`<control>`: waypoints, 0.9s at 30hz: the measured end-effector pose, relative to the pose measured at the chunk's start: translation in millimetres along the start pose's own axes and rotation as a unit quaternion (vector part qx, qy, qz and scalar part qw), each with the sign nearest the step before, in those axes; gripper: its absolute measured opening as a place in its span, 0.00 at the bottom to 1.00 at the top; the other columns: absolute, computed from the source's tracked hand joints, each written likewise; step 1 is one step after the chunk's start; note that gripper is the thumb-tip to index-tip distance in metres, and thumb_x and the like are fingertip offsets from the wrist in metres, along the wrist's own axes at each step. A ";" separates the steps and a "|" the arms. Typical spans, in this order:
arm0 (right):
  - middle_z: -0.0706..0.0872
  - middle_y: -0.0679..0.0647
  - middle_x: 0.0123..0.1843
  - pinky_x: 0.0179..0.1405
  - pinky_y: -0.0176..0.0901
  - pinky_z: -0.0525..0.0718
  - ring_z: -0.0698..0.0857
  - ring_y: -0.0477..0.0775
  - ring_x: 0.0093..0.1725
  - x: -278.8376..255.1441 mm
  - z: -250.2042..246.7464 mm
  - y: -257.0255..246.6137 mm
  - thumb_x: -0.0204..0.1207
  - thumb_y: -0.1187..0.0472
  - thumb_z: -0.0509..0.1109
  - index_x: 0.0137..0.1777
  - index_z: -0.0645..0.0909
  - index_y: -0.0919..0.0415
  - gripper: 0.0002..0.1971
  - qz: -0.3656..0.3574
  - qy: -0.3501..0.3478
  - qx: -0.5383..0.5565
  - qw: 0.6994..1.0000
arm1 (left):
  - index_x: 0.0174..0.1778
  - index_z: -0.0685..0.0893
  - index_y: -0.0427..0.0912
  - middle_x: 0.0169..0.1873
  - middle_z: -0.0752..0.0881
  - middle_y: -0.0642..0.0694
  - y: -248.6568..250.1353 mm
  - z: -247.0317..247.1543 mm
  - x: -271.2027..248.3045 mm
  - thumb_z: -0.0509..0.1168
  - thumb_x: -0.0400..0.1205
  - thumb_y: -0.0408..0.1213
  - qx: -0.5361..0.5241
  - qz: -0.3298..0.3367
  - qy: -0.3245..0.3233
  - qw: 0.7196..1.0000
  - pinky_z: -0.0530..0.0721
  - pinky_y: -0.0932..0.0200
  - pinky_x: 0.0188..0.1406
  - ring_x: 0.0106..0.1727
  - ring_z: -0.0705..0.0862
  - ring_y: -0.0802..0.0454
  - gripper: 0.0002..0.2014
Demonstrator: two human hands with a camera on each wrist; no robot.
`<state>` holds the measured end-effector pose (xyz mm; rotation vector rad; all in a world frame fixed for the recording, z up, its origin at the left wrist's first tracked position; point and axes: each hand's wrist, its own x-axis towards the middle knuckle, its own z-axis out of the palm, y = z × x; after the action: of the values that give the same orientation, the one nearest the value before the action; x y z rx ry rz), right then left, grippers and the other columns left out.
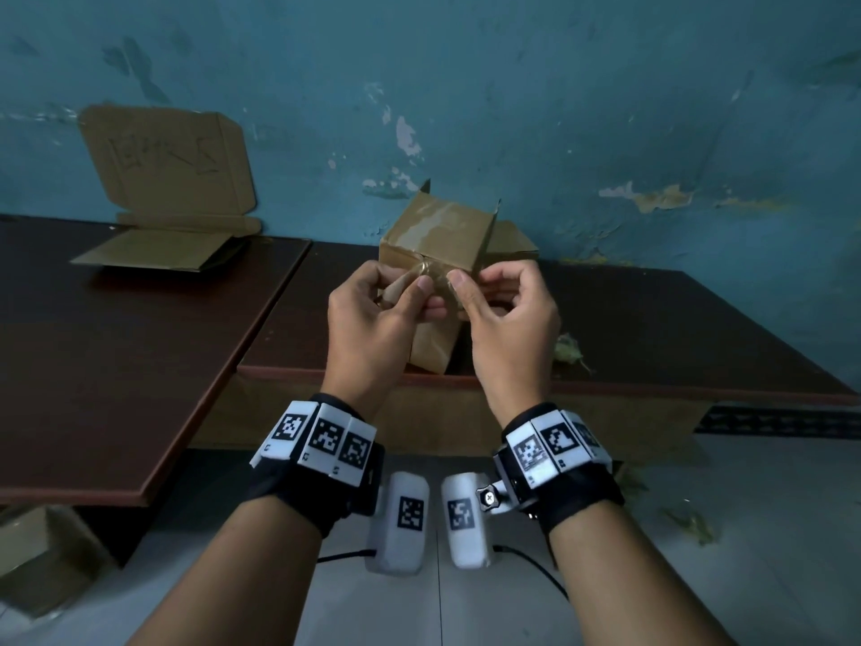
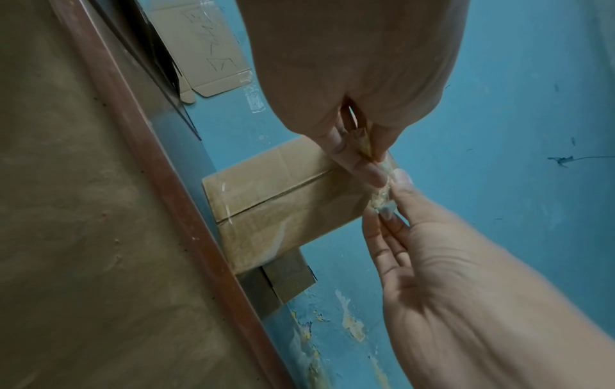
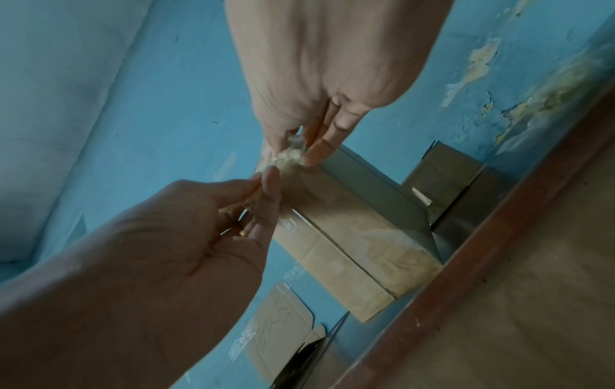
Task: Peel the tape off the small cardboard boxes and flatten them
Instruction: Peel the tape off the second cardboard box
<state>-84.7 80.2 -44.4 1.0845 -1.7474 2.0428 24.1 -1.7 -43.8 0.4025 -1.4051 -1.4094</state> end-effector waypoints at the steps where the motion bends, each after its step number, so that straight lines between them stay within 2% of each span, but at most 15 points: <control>1: 0.87 0.44 0.43 0.41 0.28 0.82 0.87 0.38 0.42 0.3 0.4 0.1 0.78 0.55 0.85 0.50 0.85 0.62 0.14 -0.003 0.002 -0.004 1.000 | 0.48 0.84 0.30 0.42 0.94 0.37 -0.1 -0.5 0.5 0.74 0.87 0.26 -0.002 -0.004 -0.004 1.000 0.96 0.44 0.52 0.45 0.96 0.42 0.05; 4: 0.87 0.44 0.38 0.37 0.30 0.82 0.86 0.39 0.36 -0.8 4.4 0.7 0.78 0.57 0.85 0.46 0.85 0.61 0.12 -0.020 0.003 -0.022 1.000 | 0.51 0.84 0.29 0.44 0.94 0.36 0.0 -0.4 1.9 0.72 0.87 0.24 -0.006 -0.013 -0.010 1.000 0.96 0.46 0.51 0.45 0.96 0.41 0.03; 6: 0.88 0.47 0.37 0.35 0.38 0.87 0.88 0.43 0.34 -2.6 7.3 1.8 0.78 0.58 0.85 0.44 0.85 0.61 0.11 -0.035 0.006 -0.030 0.999 | 0.53 0.84 0.27 0.43 0.94 0.37 1.2 0.4 1.6 0.72 0.87 0.24 -0.011 -0.019 -0.009 1.000 0.95 0.49 0.49 0.44 0.96 0.42 0.03; 8: 0.90 0.49 0.38 0.35 0.46 0.90 0.90 0.46 0.34 -4.1 8.6 4.4 0.78 0.58 0.85 0.45 0.86 0.61 0.11 -0.053 0.010 -0.038 0.998 | 0.53 0.84 0.26 0.43 0.94 0.36 2.3 0.2 1.5 0.71 0.87 0.24 -0.017 -0.028 -0.008 0.999 0.95 0.50 0.49 0.44 0.96 0.43 0.04; 11: 0.91 0.52 0.41 0.36 0.50 0.92 0.92 0.48 0.37 -5.8 8.0 8.5 0.79 0.62 0.84 0.46 0.88 0.62 0.07 -0.082 0.010 -0.039 0.996 | 0.55 0.85 0.25 0.46 0.94 0.34 3.9 1.8 -1.8 0.71 0.88 0.25 -0.017 -0.031 -0.014 0.999 0.96 0.47 0.50 0.45 0.96 0.42 0.05; 15: 0.93 0.55 0.44 0.39 0.54 0.95 0.95 0.50 0.40 -4.2 6.1 9.8 0.80 0.65 0.82 0.49 0.91 0.64 0.04 -0.075 -0.012 -0.002 0.997 | 0.55 0.88 0.31 0.42 0.93 0.45 5.4 7.6 -8.4 0.70 0.89 0.27 0.001 -0.007 -0.014 1.000 0.91 0.62 0.43 0.43 0.94 0.54 0.03; 17: 0.94 0.55 0.45 0.41 0.56 0.96 0.95 0.51 0.41 -3.2 3.8 8.0 0.81 0.64 0.81 0.50 0.91 0.64 0.03 -0.058 -0.030 0.018 0.998 | 0.56 0.89 0.31 0.43 0.94 0.47 6.9 9.1 -9.1 0.70 0.90 0.29 -0.003 -0.001 -0.011 1.000 0.89 0.65 0.43 0.43 0.94 0.56 0.04; 19: 0.94 0.53 0.46 0.44 0.54 0.95 0.95 0.50 0.44 -3.8 1.1 4.2 0.83 0.63 0.79 0.52 0.92 0.64 0.04 -0.045 -0.049 0.029 0.997 | 0.58 0.90 0.32 0.45 0.94 0.44 6.4 9.8 -8.8 0.70 0.91 0.32 0.003 0.000 -0.016 1.000 0.90 0.63 0.45 0.47 0.94 0.53 0.07; 21: 0.94 0.52 0.49 0.47 0.43 0.93 0.94 0.47 0.48 -6.1 -0.5 0.9 0.85 0.64 0.77 0.54 0.93 0.65 0.05 -0.049 -0.068 0.025 0.996 | 0.59 0.91 0.34 0.49 0.95 0.41 4.9 9.4 -8.4 0.71 0.91 0.37 0.015 -0.003 -0.025 1.000 0.92 0.57 0.50 0.52 0.95 0.47 0.09; 23: 0.92 0.53 0.51 0.47 0.35 0.88 0.92 0.46 0.50 -8.3 -0.1 -0.4 0.84 0.65 0.77 0.56 0.93 0.66 0.06 -0.060 -0.085 0.019 0.994 | 0.59 0.92 0.37 0.50 0.95 0.42 4.5 8.3 -7.0 0.71 0.91 0.42 0.025 -0.007 -0.023 0.999 0.94 0.51 0.55 0.54 0.95 0.45 0.11; 25: 0.90 0.52 0.51 0.47 0.40 0.89 0.91 0.49 0.49 -8.1 1.6 0.7 0.81 0.65 0.80 0.54 0.92 0.65 0.05 -0.079 -0.089 -0.001 0.993 | 0.57 0.92 0.39 0.48 0.95 0.43 2.8 7.5 -4.9 0.70 0.91 0.46 0.031 -0.008 -0.018 0.999 0.93 0.51 0.53 0.51 0.94 0.48 0.13; 27: 0.86 0.52 0.53 0.49 0.44 0.90 0.88 0.50 0.48 -6.0 3.9 3.4 0.79 0.62 0.83 0.52 0.92 0.63 0.06 -0.098 -0.071 -0.029 0.992 | 0.57 0.93 0.43 0.48 0.94 0.42 2.0 8.2 -5.2 0.68 0.92 0.51 0.040 -0.004 -0.015 0.999 0.93 0.48 0.53 0.51 0.94 0.47 0.15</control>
<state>-81.1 77.4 -50.9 1.3532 -1.6775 1.8268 20.2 7.3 -42.2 0.4410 -1.4888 -1.3735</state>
